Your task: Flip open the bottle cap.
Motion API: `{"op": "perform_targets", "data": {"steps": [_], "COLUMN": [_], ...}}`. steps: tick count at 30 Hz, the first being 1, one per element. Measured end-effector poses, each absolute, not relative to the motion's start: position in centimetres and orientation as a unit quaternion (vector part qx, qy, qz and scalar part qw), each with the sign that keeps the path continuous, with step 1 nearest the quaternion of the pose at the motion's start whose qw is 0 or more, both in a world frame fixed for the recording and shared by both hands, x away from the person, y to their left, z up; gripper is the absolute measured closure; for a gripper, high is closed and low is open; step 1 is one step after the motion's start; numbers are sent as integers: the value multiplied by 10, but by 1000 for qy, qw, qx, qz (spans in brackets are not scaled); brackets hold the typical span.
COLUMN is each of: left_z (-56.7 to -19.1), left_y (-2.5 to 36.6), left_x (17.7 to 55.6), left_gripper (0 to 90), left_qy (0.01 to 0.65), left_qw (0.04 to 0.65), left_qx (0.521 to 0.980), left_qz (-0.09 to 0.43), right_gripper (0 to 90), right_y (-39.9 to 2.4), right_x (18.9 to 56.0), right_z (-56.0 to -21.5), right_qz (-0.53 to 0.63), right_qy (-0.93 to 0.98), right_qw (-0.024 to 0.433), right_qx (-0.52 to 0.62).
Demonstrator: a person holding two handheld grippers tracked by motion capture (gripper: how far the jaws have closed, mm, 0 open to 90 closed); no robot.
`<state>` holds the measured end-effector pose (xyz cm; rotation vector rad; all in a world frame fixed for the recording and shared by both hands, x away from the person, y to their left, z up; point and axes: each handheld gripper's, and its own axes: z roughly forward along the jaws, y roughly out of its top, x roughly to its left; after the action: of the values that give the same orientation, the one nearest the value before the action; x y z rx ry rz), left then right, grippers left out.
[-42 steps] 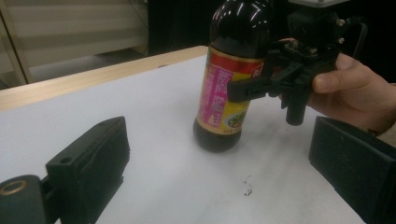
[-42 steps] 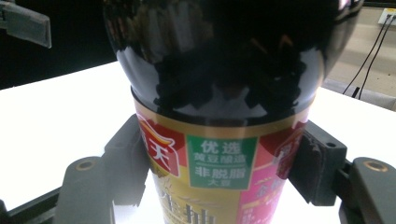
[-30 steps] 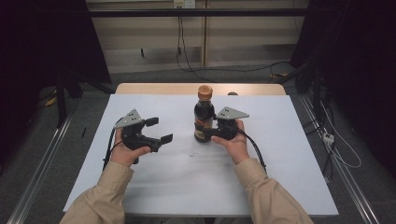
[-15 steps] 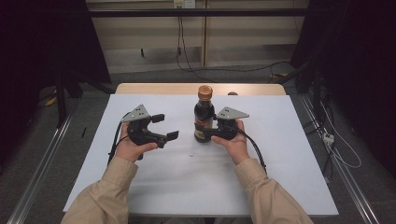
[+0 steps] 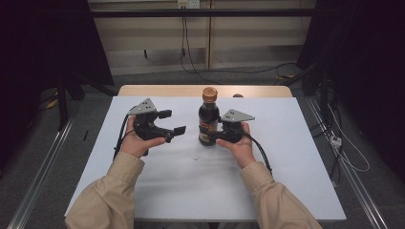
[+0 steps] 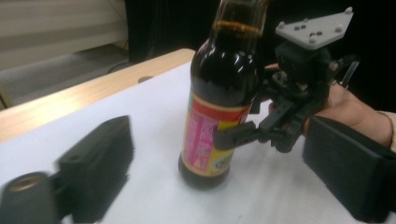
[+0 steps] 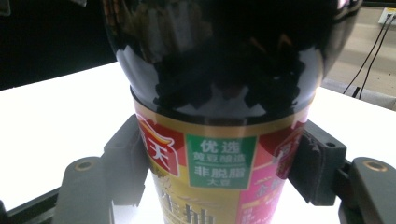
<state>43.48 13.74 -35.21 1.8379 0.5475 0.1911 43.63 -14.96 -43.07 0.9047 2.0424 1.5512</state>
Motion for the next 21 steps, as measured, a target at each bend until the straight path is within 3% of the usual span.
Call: {"op": "perform_targets", "data": {"steps": [7,11,14,21], "left_z": [-336,-327,-324,-319], "left_y": [126,120,117,116], "left_x": [441,444,447,457], "left_gripper": [297,326,401,448], "left_qy": [200,202,197,208], "left_qw": [565,565,562,572], "left_qx": [795,794,796,787], "left_qz": [93,99,105,99], "right_gripper": [308,307,307,308], "right_y": [-149,-149,-149,-149], "right_x": [435,436,436,436], "right_z": [-430,-430,-430,-430], "right_qz": [556,555,555,555], "right_qy": [735,735,735,735], "right_qw": [209,210,210,210], "right_qx": [327,327,328,327]}}
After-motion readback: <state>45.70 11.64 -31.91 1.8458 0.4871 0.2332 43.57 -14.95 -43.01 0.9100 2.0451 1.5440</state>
